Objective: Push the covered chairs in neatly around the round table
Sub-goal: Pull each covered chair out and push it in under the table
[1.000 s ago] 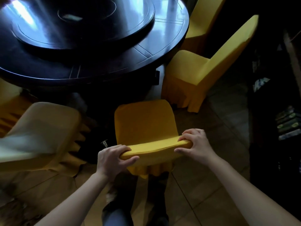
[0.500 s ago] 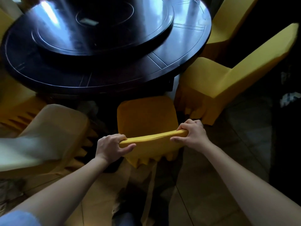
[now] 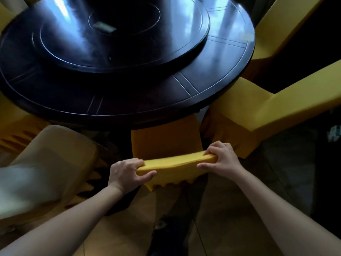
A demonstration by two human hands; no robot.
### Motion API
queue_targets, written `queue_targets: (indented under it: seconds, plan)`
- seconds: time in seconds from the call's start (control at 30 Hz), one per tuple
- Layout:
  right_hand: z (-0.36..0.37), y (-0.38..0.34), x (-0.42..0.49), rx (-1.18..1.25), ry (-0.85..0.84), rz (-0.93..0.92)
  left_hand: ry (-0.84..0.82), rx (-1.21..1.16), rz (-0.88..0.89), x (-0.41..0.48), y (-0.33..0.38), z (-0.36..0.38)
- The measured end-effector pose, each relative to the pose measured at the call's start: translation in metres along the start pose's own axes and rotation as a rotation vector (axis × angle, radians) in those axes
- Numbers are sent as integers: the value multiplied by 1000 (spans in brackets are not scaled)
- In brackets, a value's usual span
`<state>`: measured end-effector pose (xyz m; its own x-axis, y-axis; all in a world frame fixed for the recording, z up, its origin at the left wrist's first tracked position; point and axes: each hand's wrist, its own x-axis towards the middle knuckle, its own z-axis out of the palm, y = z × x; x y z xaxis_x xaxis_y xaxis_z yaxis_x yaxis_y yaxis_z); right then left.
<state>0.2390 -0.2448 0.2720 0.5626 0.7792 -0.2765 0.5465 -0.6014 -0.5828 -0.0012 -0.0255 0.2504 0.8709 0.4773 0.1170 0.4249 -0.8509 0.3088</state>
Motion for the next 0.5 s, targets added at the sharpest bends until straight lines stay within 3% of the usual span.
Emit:
queue_targets:
  seconds: [0.5]
  plan:
    - [-36,-3,78,-30,-44,27,22,-2,-31,72,-11,2]
